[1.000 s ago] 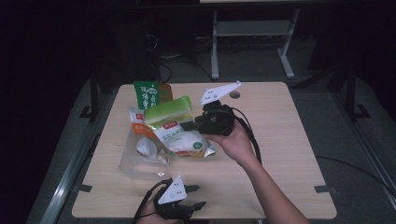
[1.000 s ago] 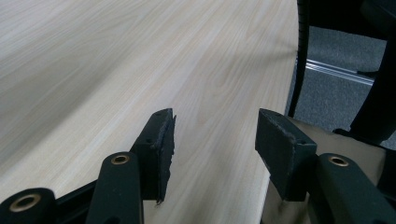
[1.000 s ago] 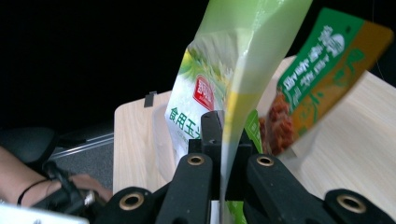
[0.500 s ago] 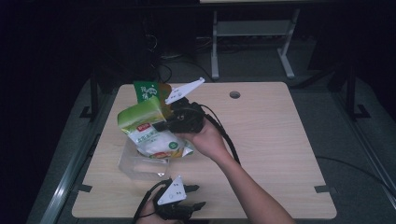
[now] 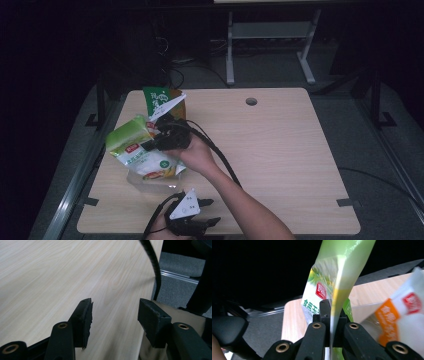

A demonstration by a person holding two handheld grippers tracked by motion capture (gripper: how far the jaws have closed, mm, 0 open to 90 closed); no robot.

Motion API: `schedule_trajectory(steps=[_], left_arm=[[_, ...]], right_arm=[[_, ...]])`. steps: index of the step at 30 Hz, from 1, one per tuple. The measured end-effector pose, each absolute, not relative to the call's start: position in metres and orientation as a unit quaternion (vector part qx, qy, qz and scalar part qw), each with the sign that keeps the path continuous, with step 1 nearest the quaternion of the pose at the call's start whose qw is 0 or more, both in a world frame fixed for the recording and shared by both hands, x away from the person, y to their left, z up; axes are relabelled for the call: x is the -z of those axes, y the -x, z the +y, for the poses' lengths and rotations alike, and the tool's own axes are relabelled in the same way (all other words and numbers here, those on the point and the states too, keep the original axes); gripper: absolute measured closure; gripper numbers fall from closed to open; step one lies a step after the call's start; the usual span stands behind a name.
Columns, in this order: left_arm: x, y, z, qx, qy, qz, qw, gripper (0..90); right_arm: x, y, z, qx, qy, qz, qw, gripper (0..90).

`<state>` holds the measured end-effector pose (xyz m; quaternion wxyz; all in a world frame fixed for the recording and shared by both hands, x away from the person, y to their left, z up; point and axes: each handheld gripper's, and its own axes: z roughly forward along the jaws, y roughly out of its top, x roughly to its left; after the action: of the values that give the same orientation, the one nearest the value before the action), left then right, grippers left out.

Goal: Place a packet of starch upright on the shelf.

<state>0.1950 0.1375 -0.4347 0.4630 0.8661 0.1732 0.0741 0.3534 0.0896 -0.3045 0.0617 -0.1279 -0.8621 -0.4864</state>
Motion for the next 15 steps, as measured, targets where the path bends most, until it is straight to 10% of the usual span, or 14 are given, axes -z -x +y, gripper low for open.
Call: schedule_trajectory(steps=[15], left_arm=[[0.434, -0.198, 0.140, -0.072, -0.872, 0.165, 0.456, 45.2]], right_arm=[[0.349, -0.364, 0.113, 0.476, 0.136, -0.861, 0.112, 89.1]])
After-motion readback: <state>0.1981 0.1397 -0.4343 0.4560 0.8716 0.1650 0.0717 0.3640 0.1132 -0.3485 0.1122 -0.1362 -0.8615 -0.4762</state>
